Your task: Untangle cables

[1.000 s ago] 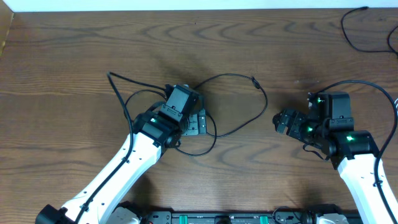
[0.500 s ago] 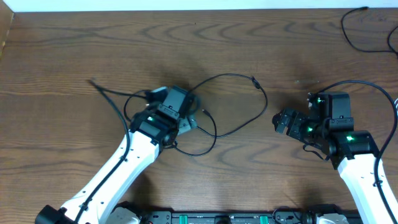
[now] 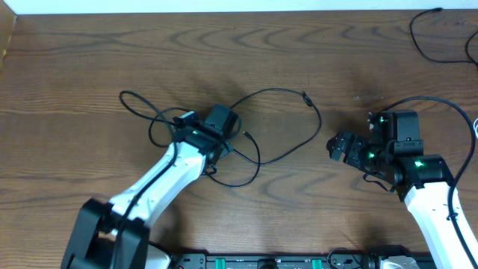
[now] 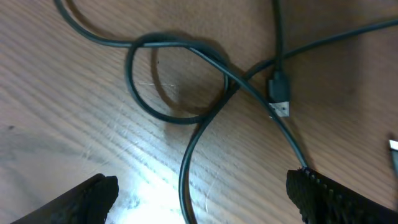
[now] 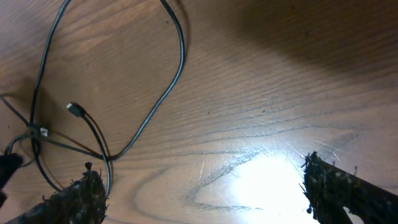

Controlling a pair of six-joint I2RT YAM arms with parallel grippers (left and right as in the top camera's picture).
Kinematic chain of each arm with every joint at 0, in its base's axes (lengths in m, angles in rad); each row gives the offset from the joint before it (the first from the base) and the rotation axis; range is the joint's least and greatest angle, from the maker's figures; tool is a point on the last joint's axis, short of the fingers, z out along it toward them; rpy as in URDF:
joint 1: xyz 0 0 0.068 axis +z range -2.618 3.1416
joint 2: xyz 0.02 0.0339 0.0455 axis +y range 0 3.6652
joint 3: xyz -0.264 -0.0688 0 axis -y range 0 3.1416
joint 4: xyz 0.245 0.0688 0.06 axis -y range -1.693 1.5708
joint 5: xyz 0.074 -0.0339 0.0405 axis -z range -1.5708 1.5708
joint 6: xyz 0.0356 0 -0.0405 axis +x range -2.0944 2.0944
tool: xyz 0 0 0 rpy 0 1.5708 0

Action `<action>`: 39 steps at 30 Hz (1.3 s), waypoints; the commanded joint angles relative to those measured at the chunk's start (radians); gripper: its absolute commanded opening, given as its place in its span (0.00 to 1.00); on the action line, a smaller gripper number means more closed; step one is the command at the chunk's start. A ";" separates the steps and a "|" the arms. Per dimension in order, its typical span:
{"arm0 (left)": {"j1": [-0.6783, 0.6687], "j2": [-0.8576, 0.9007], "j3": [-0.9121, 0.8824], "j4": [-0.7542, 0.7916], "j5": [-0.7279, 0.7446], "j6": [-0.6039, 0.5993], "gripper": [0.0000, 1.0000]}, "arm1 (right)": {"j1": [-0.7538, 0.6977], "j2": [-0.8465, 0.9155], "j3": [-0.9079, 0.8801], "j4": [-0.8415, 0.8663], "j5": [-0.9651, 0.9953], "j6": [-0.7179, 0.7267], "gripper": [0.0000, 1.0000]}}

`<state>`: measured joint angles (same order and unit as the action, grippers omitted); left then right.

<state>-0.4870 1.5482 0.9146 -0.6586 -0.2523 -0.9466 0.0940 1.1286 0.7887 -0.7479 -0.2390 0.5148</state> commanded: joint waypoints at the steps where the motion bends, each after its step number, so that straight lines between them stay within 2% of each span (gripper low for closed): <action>1: 0.004 0.063 -0.010 0.026 -0.014 -0.013 0.93 | -0.002 0.004 -0.008 -0.004 0.000 -0.039 0.99; 16: 0.068 0.180 -0.010 0.108 0.002 -0.019 0.93 | -0.002 0.004 -0.008 -0.003 0.001 -0.077 0.99; 22: 0.080 0.180 -0.010 0.126 0.230 -0.020 0.93 | -0.002 0.004 -0.008 -0.003 0.001 -0.087 0.99; 27: 0.082 0.175 -0.010 0.126 0.348 -0.020 0.93 | -0.002 0.004 -0.011 -0.003 0.001 -0.094 0.99; 39: 0.083 0.170 -0.010 0.195 0.290 -0.021 0.93 | -0.002 0.004 -0.015 0.002 0.001 -0.127 0.99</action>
<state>-0.4068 1.7069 0.9150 -0.4717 0.0460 -0.9504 0.0940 1.1305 0.7830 -0.7490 -0.2390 0.4076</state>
